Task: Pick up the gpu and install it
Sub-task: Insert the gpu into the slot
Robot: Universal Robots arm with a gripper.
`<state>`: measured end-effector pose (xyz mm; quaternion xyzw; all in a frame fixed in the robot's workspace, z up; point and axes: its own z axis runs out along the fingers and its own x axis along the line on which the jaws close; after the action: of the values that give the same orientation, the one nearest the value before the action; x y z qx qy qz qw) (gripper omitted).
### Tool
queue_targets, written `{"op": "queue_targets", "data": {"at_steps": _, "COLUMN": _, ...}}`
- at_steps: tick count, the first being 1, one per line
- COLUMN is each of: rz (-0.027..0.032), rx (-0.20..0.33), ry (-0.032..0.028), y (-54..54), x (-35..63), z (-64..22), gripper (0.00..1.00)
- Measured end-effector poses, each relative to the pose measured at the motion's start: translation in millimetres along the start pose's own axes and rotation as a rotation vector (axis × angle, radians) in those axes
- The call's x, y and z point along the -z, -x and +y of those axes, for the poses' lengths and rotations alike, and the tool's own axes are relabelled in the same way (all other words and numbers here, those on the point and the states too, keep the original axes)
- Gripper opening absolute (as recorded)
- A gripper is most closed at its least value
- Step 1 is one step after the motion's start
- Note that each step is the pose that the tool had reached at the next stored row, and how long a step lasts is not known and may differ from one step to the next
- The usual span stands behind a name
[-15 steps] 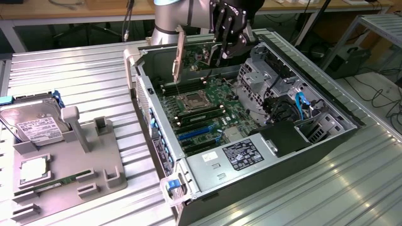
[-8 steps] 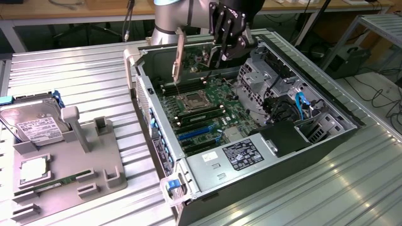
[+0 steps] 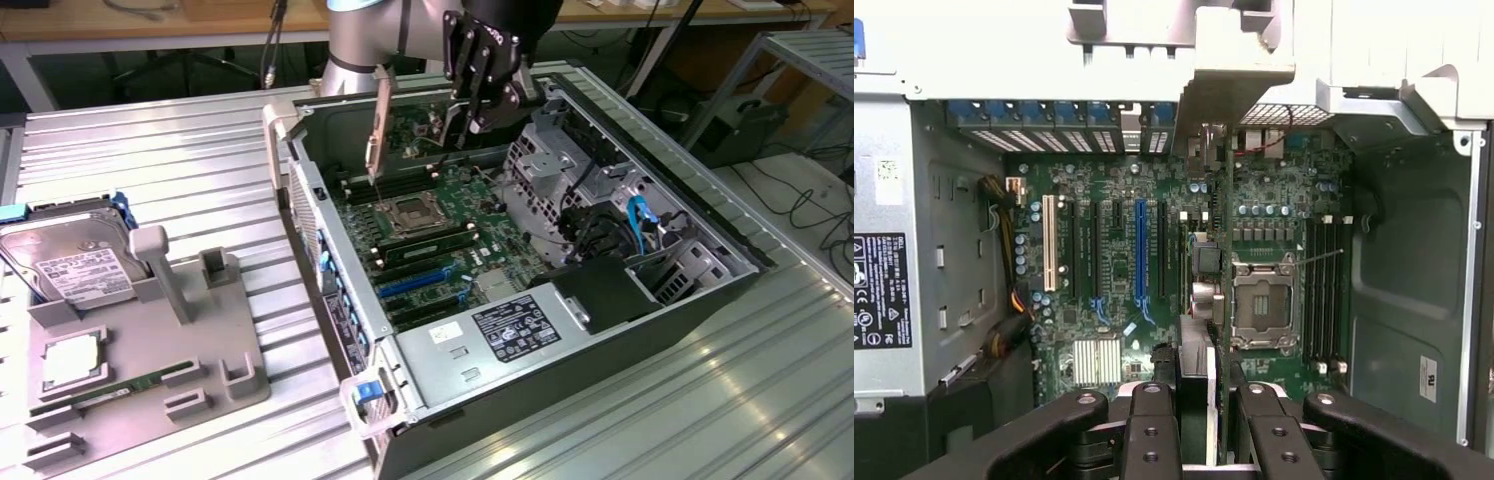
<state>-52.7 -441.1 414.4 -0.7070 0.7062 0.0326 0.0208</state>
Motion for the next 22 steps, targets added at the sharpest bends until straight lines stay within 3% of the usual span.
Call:
{"op": "queue_targets", "data": {"at_steps": 11, "rz": -0.0022, "rx": 0.0, "ry": 0.0001, "y": -0.9, "x": -7.5, "z": -0.1, "gripper": 0.28}}
{"op": "queue_targets", "data": {"at_steps": 22, "rz": -0.0304, "rx": 0.008, "ry": 0.0003, "y": -3.7, "x": -17.6, "z": 0.0, "gripper": 0.28}}
